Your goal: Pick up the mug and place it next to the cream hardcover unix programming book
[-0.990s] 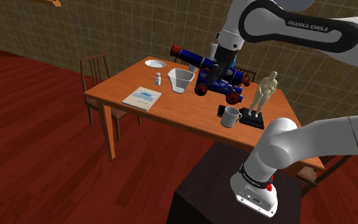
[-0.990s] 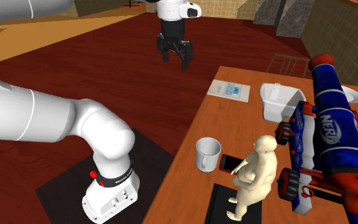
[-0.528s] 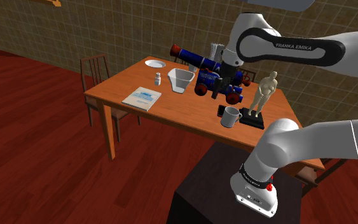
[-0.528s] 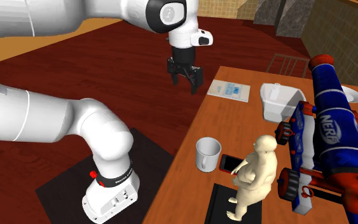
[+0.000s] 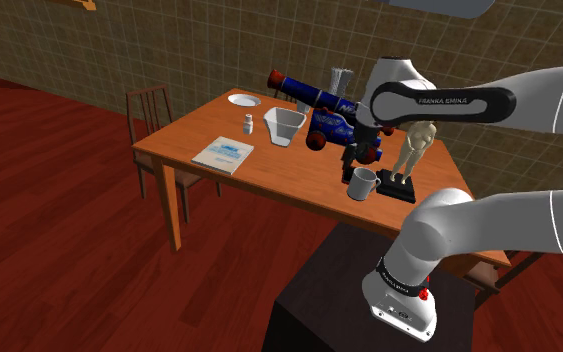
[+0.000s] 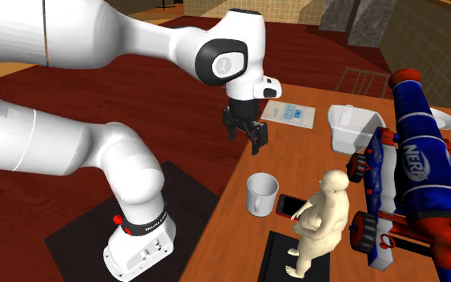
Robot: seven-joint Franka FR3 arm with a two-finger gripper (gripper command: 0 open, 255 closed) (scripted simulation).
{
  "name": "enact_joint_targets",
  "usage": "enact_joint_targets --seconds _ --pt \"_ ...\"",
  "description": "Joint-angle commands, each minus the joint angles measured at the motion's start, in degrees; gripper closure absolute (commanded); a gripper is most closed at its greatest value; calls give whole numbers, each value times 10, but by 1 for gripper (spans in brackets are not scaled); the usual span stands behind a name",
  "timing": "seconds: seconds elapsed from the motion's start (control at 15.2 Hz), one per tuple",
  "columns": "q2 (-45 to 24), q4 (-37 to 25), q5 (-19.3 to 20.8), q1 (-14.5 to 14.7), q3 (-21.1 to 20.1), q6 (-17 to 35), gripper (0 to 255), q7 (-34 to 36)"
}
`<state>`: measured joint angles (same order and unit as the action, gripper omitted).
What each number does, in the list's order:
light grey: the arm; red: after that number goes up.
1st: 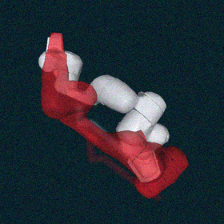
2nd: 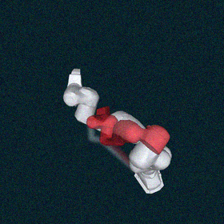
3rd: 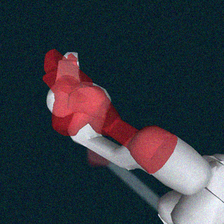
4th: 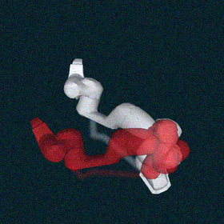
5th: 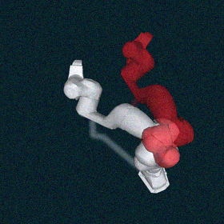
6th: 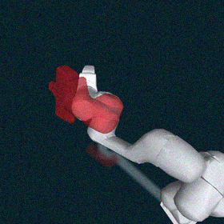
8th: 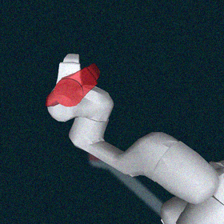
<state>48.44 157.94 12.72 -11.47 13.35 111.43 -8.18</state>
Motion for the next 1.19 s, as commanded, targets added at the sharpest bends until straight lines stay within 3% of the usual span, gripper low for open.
enact_joint_targets --seconds 0.0,0.26,0.79,1.12 --pt "-5 20 23 -20 20 24 0 -13" --pt "-38 48 69 -59 61 83 0 -33" --pt "-87 85 93 -68 83 168 0 -31" --pt "-87 85 93 -68 83 168 0 -31"
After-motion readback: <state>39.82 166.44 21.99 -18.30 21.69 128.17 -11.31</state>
